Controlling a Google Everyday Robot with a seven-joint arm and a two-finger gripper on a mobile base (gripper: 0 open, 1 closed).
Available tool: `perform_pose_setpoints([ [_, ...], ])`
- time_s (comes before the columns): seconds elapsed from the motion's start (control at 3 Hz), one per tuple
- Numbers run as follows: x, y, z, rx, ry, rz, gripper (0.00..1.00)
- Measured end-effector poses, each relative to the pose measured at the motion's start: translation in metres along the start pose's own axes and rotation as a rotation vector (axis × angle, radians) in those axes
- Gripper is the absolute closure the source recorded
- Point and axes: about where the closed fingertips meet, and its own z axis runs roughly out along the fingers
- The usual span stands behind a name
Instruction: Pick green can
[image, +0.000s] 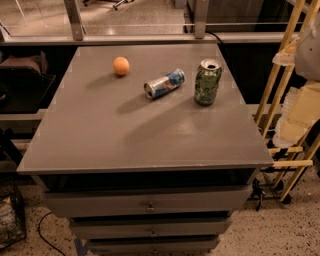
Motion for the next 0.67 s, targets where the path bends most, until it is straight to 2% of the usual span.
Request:
perform_pose_setpoints([
  [0.33, 0.000, 0.000, 0.000, 0.000, 0.000, 0.000, 0.00],
  [0.67, -0.001, -0.011, -0.003, 0.008, -0.052, 0.013, 0.00],
])
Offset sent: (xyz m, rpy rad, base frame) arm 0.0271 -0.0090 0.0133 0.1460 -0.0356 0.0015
